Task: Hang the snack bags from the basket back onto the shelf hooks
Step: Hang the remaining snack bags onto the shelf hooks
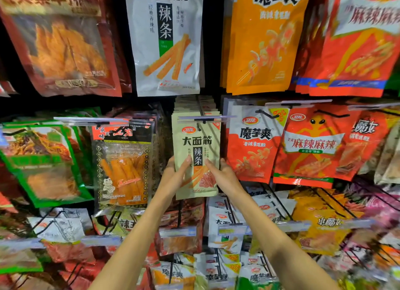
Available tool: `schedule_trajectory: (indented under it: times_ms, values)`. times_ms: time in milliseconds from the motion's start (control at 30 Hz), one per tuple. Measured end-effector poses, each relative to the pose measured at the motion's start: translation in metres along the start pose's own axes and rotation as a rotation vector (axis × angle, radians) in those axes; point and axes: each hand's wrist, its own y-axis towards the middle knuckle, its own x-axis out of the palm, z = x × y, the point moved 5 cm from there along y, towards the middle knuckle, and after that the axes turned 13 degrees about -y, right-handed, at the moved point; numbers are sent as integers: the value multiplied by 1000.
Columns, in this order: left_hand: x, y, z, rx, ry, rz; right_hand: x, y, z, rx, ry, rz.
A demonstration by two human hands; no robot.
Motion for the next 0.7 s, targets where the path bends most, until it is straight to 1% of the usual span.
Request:
schedule_trajectory:
  times_ms: [200,267,333,400,467,500,600,700]
  values:
    - [-8,-16,5,-39,337,-146,-12,-12,0,-68,-80,27]
    - [-10,-31,14,-51,459,-130,-17,-21,-4,-92,-94,27]
    - [-15,-38,17,-24,574,-133,-24,-28,-5,-73,-132,18]
    - [-15,-50,24,39,788,-160,-33,-34,-3,-64,-251,14]
    - [-13,-59,28,117,1030,-149,-44,-38,0,-78,-432,35]
    - [-11,-63,31,172,1114,-131,-50,-42,0,-77,-533,32]
    - [5,-70,35,302,1222,-142,-69,-51,1,-84,-823,33]
    - [27,-69,36,360,1260,-183,-89,-58,7,-55,-1060,67]
